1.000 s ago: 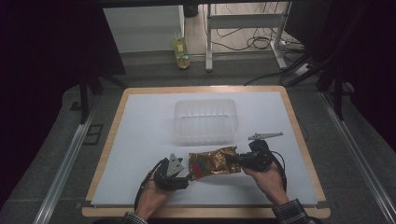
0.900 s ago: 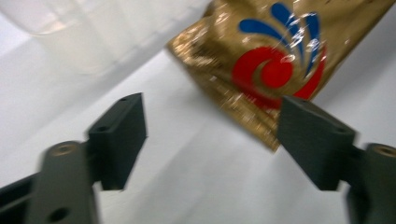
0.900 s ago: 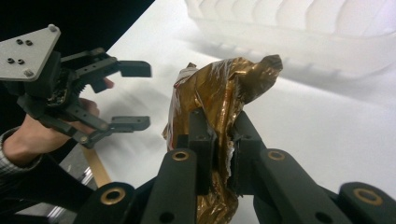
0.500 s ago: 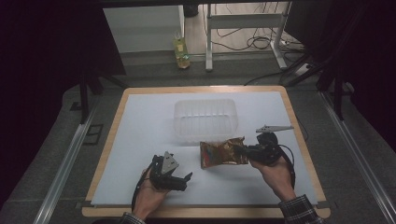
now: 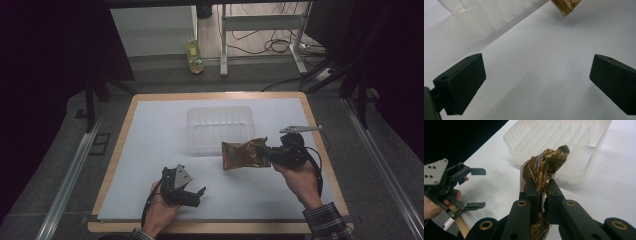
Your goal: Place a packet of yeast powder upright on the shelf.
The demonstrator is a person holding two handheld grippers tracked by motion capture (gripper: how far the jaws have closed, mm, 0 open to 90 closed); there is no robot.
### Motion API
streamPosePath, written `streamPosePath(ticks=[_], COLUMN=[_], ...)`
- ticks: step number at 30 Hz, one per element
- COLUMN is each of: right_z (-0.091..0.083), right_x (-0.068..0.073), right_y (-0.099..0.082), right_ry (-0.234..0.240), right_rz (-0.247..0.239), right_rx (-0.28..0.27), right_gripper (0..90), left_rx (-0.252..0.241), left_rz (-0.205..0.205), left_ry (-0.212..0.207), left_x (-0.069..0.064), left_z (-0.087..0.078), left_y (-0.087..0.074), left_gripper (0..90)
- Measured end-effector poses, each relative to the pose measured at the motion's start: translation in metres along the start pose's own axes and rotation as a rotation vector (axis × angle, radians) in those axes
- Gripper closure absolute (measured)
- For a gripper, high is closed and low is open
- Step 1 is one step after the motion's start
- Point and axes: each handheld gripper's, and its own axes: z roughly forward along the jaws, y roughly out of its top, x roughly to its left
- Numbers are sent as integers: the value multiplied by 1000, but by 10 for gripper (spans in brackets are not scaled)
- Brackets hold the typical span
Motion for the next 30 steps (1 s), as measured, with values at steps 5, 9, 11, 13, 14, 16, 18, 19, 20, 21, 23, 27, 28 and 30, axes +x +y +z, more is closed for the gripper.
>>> streamPosePath(ticks=[5,9,11,13,14,16,18,19,20,21,23,27,28,30], right_z=[-6,-12,-13,-15,-16,-18,-20,-21,-21,-21,-22,-21,-20,-19], right_x=[2,2,1,1,1,0,-1,-1,-1,-2,-2,-4,-5,-6], right_y=[9,19,21,25,27,31,36,38,38,40,44,51,54,55], right_ry=[-16,-39,-43,-51,-55,-67,-83,-88,-88,-95,-107,-140,-153,-161], right_rz=[-3,-7,-6,-7,-7,-7,-7,-8,-8,-8,-9,-18,-17,-16], right_rx=[-10,-24,-26,-31,-34,-41,-53,-57,-57,-61,-70,-87,-91,-92], right_gripper=[826,828,828,828,828,829,829,829,829,828,828,829,829,829], left_rx=[12,9,19,20,20,22,24,25,27,30,37,47,49,49], left_rz=[15,18,30,34,37,45,53,56,61,64,74,84,83,84], left_ry=[16,27,31,33,36,40,43,45,47,48,50,55,55,55], left_x=[0,0,0,0,-1,-1,-2,-3,-3,-3,-3,-4,-4,-4], left_z=[1,2,2,2,2,3,3,3,3,4,4,5,6,6], left_y=[-1,-1,-1,-1,-2,-1,-1,-1,-1,-1,-1,-2,-2,-2], left_gripper=[4,4,4,4,4,4,4,4,4,4,4,4,4,4])
